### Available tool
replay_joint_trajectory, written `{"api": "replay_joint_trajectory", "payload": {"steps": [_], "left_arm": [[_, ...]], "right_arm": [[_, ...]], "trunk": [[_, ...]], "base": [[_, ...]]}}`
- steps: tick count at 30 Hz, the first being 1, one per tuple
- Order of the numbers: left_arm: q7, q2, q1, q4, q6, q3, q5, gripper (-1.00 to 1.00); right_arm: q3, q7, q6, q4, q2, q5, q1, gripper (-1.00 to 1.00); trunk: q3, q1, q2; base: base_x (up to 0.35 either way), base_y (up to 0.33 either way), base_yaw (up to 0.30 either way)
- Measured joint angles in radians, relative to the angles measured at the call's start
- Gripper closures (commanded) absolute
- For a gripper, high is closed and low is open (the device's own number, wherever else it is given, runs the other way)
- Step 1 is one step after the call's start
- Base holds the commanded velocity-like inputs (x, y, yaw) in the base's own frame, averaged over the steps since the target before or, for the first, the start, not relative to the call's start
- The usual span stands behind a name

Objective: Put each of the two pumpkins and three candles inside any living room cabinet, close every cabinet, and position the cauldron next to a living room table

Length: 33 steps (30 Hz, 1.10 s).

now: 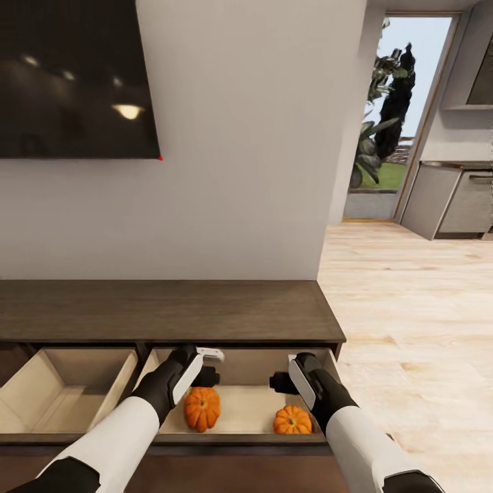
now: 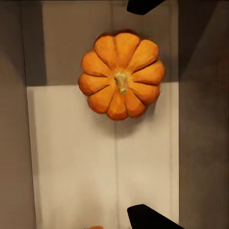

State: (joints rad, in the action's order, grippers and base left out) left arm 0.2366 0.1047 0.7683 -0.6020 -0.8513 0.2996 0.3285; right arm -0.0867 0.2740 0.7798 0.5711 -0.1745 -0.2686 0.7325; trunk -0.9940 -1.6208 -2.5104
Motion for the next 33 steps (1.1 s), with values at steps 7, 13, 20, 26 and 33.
{"api": "replay_joint_trajectory", "payload": {"steps": [7, 13, 20, 26, 33], "left_arm": [[-0.002, 0.000, 0.001, 0.001, -0.021, 0.000, -0.001, -1.00], [-0.002, 0.000, 0.001, 0.001, -0.040, 0.000, 0.001, -1.00], [-0.007, 0.000, 0.002, 0.000, -0.064, 0.000, 0.002, -1.00], [-0.008, 0.001, 0.003, 0.000, -0.079, 0.000, 0.004, -1.00], [-0.004, 0.001, 0.003, -0.002, -0.133, 0.000, 0.006, -1.00]], "right_arm": [[0.000, 0.000, 0.045, 0.000, 0.000, -0.001, 0.000, -1.00], [0.000, 0.000, 0.051, 0.000, 0.000, -0.003, 0.000, -1.00], [0.000, 0.000, 0.052, 0.000, 0.000, -0.003, 0.000, -1.00], [0.001, 0.000, 0.052, 0.000, 0.000, -0.003, 0.000, -1.00], [0.000, 0.000, 0.052, 0.000, 0.000, -0.003, 0.000, -1.00]], "trunk": [[0.027, 0.003, 0.002], [0.050, 0.006, 0.003], [0.077, 0.009, 0.005], [0.101, 0.012, 0.006], [0.128, 0.015, 0.008]], "base": [[0.000, 0.000, 0.000], [0.000, 0.000, 0.000], [0.000, 0.000, 0.000], [0.000, 0.000, 0.000], [0.000, 0.000, 0.000]]}}
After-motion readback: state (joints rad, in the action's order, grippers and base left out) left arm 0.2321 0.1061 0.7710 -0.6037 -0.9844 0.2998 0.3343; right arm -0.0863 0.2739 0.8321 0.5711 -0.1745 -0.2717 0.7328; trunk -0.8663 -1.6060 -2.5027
